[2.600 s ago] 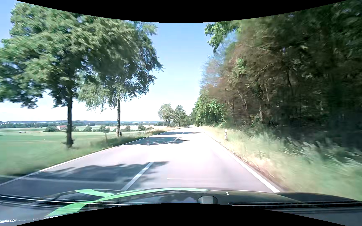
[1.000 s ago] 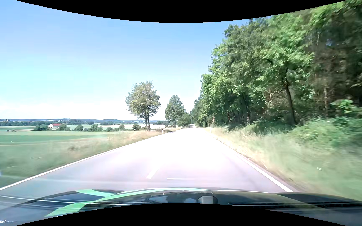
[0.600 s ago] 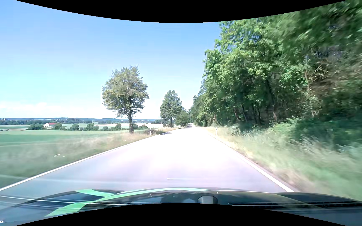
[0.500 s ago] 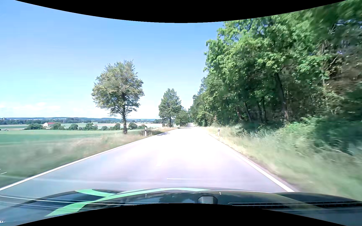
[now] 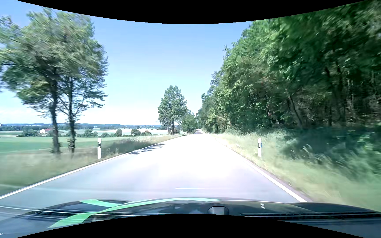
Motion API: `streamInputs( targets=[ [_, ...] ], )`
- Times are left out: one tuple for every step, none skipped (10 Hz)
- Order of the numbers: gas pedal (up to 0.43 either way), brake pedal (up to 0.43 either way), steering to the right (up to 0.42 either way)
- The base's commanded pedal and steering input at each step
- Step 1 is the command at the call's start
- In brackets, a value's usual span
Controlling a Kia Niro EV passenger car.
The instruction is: Follow the waypoints while adhering to traffic rules and regulations
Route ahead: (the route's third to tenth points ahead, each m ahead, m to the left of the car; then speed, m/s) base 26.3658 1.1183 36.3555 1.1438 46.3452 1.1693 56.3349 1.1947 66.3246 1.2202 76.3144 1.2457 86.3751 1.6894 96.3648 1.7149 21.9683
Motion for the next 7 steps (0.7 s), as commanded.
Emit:
streamInputs(
  targets=[
    [0.220, 0.000, 0.002],
    [0.228, 0.000, 0.001],
    [0.240, 0.000, 0.001],
    [0.240, 0.000, 0.001],
    [0.240, 0.000, 0.001],
    [0.209, 0.000, 0.000],
    [0.189, 0.000, 0.000]
  ],
)
